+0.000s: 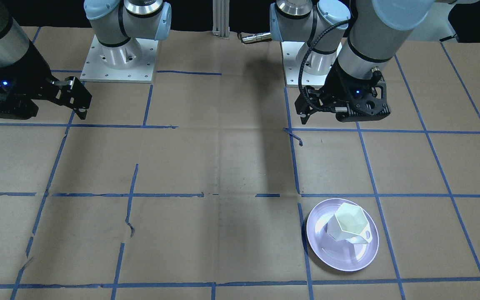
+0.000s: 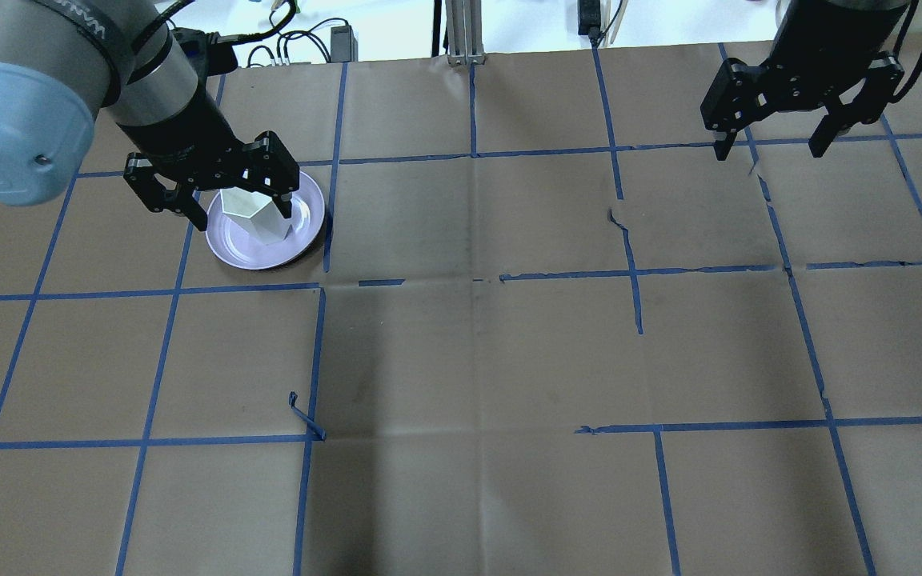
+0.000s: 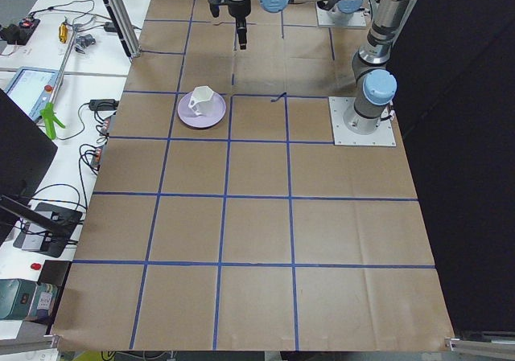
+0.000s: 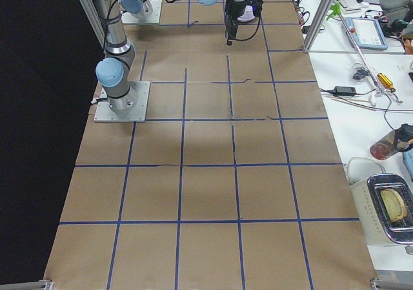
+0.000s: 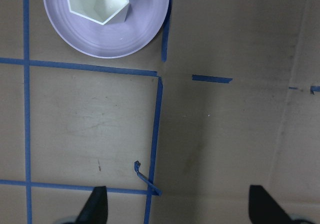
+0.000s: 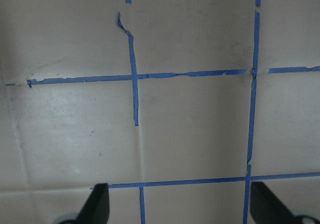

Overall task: Flip cup and place on plate
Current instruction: 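Lower the cup onto the plate and open the left gripper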

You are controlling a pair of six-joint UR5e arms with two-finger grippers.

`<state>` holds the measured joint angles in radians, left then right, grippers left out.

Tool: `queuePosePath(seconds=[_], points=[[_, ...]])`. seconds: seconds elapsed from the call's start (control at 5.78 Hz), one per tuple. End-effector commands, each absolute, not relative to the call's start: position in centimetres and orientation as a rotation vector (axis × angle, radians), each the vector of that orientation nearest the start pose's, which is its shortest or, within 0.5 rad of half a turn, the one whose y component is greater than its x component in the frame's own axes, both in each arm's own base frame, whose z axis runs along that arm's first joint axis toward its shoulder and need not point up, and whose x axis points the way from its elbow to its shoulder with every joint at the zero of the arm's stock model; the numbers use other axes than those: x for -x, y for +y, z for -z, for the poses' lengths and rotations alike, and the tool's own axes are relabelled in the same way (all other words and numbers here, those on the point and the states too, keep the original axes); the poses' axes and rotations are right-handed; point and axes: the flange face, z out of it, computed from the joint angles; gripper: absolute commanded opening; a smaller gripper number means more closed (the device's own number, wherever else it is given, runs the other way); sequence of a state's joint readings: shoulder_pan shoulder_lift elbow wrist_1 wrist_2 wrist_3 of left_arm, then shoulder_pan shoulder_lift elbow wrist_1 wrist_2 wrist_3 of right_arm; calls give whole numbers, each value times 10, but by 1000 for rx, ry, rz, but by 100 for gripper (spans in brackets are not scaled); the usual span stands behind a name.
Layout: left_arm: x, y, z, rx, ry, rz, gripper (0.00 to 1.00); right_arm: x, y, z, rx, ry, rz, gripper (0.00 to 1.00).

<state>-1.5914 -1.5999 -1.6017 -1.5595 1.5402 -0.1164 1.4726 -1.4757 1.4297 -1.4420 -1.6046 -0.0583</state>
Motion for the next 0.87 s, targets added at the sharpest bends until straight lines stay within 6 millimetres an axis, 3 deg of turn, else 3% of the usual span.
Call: queuePosePath(seconds=[0.0,0.69], points=[[157,-484,-483,133,3148,-57,99,-78,-533,-496,-61,3165,-135,100],[153,-485,-482,134,3132,-59,99,-78,-533,-496,-61,3165,-135,100]])
